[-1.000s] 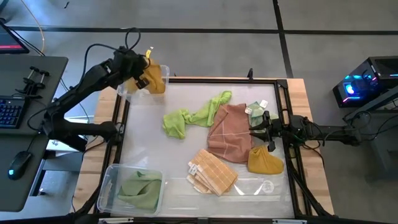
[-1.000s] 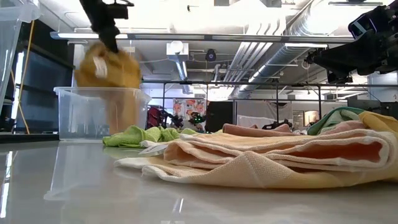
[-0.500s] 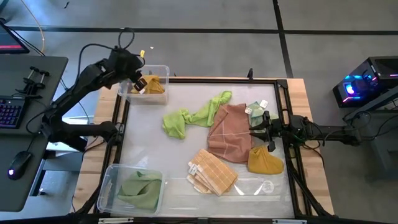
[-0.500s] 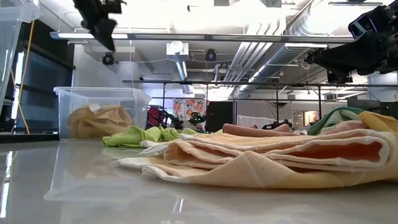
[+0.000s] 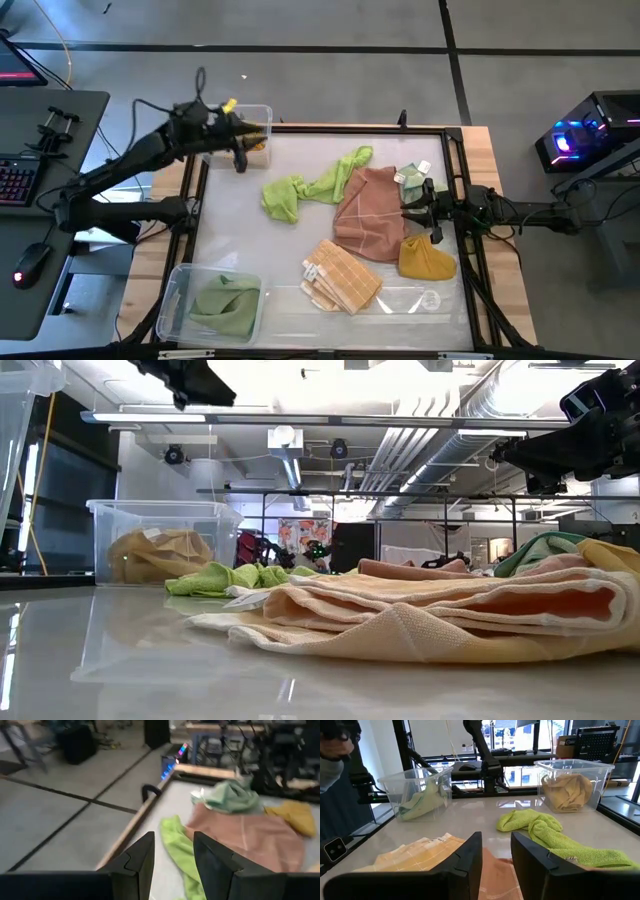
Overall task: Sort towels by color in basket
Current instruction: Put the light green towel into the bottom transparent bin
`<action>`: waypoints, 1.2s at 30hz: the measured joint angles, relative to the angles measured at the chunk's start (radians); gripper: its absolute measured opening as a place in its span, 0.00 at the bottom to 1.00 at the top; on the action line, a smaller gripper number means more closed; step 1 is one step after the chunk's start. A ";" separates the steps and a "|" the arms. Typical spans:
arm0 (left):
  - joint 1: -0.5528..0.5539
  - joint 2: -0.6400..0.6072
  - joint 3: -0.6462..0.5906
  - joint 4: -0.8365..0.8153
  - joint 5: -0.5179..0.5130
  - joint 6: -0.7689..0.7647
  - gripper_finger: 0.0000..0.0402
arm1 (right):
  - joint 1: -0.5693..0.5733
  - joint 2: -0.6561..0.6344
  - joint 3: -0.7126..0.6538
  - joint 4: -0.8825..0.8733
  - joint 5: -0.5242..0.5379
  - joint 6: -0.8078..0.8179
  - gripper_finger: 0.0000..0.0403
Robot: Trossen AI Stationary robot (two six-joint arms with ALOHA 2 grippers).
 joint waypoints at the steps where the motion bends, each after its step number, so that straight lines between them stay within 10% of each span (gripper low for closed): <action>1: -0.016 0.004 -0.017 0.005 -0.004 0.001 0.30 | 0.000 0.000 0.000 0.000 0.000 0.000 0.24; 18: -0.441 0.106 -0.058 -0.016 -0.244 0.237 0.30 | 0.000 0.000 0.000 0.000 0.000 0.000 0.24; 36: -0.601 0.419 -0.058 -0.101 -0.269 -0.141 0.45 | 0.000 0.000 0.000 0.000 0.000 0.000 0.24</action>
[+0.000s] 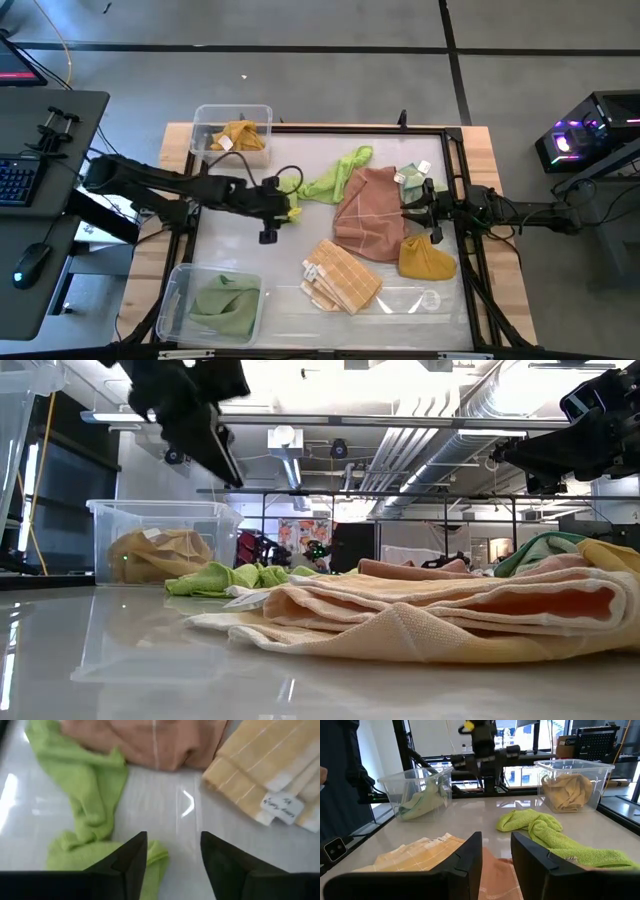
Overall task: Sort towels by color in basket
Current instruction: Put the light green towel into the bottom transparent bin
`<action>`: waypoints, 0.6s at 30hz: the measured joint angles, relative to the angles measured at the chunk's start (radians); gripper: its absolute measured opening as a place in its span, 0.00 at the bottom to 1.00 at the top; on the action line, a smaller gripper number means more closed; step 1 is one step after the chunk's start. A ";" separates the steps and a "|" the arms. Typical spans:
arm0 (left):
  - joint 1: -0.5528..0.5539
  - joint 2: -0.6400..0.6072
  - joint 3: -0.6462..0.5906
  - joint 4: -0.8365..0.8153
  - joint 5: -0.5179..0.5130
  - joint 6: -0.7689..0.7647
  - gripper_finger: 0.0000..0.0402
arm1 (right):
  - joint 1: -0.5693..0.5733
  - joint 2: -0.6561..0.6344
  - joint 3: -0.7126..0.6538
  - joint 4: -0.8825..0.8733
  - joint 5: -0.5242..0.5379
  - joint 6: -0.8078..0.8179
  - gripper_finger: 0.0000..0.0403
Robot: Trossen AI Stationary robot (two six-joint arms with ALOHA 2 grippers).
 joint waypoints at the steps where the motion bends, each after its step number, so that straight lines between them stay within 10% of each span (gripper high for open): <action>1: 0.005 0.018 0.000 -0.006 0.000 -0.022 0.47 | 0.000 0.000 0.000 0.000 0.000 0.000 0.24; 8: 0.057 0.162 0.000 -0.001 -0.174 -0.284 0.58 | 0.000 0.000 0.000 0.000 0.000 0.000 0.24; 18: 0.134 0.353 0.000 0.004 -0.127 -0.336 0.58 | 0.000 0.000 0.000 0.000 0.000 0.000 0.24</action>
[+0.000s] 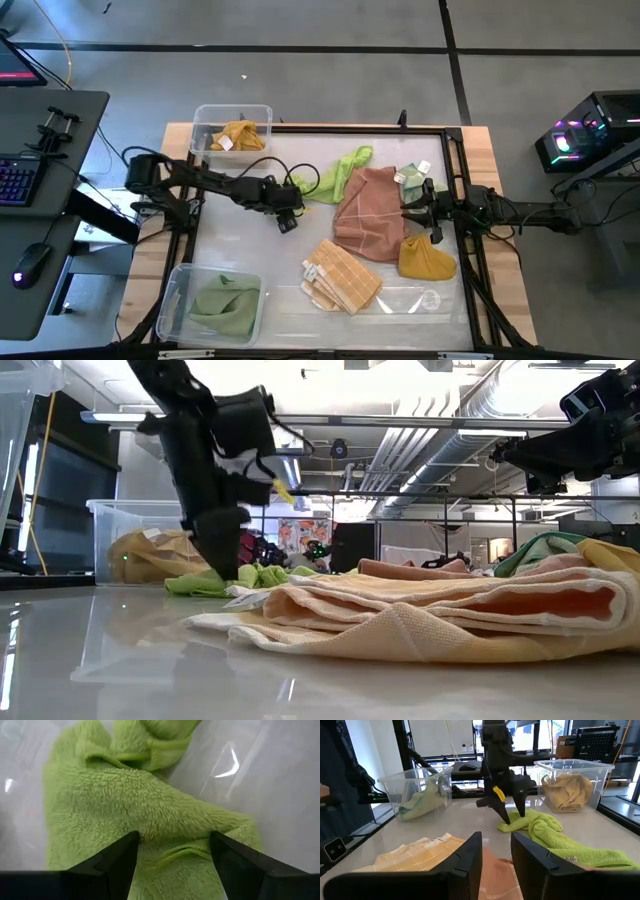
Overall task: Sort towels by color in basket
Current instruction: Put the light green towel into the bottom transparent bin
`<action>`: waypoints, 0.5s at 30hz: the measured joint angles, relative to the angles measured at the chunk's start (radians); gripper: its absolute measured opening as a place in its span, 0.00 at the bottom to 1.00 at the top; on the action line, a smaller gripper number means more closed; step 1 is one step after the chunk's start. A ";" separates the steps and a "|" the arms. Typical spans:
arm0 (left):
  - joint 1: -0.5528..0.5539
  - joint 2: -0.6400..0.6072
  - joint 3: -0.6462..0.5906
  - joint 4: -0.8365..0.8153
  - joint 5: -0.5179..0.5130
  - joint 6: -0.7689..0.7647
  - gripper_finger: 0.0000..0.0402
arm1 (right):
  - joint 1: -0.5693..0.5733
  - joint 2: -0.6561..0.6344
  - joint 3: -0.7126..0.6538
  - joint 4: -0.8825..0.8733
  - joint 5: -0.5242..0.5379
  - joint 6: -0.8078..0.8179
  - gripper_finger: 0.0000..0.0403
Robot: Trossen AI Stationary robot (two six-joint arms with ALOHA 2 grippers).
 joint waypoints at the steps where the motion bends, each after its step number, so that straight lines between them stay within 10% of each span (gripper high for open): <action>1: 0.005 0.013 0.000 0.005 0.002 0.008 0.57 | 0.000 0.000 0.000 0.000 0.000 0.000 0.24; 15: -0.024 -0.039 0.029 -0.062 0.052 0.103 0.03 | 0.000 0.000 0.000 0.000 0.000 0.000 0.24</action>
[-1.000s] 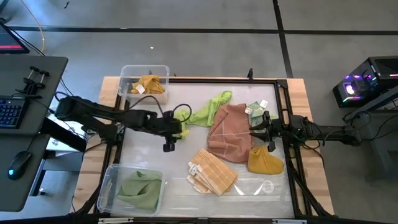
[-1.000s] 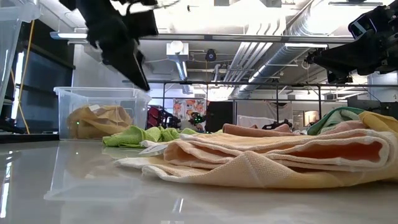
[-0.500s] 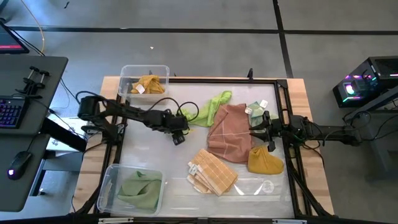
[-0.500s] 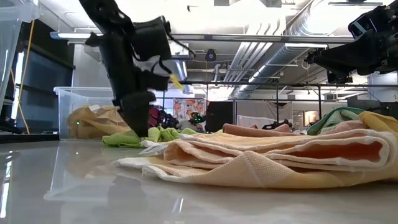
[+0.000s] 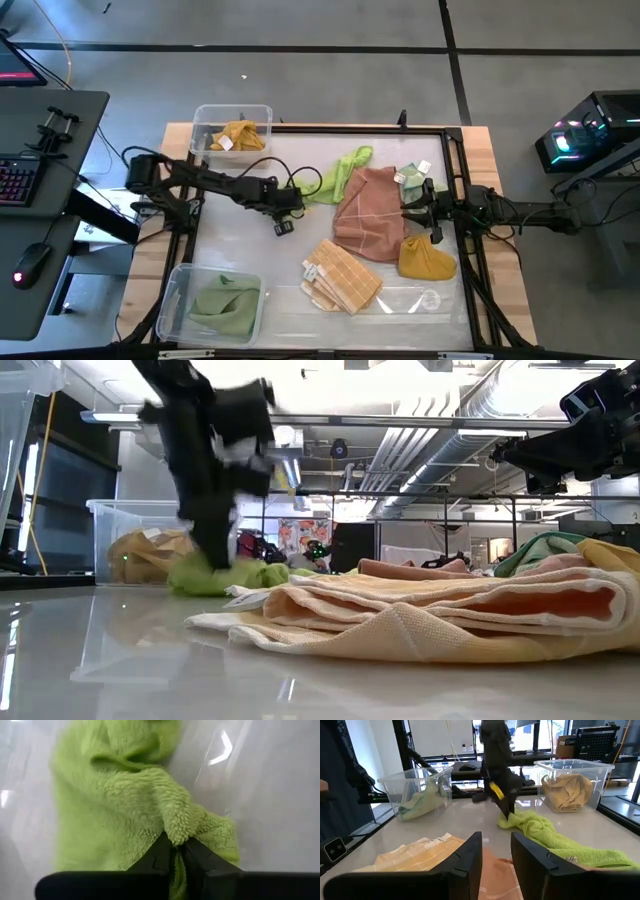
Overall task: Sort towels by color in basket
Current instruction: Put the light green towel into the bottom transparent bin
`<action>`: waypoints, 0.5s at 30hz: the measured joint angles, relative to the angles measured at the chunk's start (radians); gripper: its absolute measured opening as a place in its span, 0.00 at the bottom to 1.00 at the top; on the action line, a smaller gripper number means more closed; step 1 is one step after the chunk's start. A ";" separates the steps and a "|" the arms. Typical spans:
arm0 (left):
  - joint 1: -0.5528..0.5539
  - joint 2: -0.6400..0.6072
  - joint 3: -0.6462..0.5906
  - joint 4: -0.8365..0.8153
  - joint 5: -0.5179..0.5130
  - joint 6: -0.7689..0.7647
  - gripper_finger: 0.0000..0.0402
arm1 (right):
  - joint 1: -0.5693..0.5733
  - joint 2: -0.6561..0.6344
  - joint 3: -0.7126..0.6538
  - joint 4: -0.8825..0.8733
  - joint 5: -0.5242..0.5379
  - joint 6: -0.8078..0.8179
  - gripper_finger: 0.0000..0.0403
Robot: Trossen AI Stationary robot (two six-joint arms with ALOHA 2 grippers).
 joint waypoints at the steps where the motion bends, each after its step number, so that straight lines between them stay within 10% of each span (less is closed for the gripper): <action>1: -0.012 -0.029 0.009 -0.002 -0.006 -0.003 0.04 | 0.000 0.000 0.000 0.000 0.000 0.000 0.24; 15: -0.418 -0.388 0.157 -0.083 -0.377 0.236 0.01 | 0.000 0.000 0.000 0.000 0.000 0.000 0.24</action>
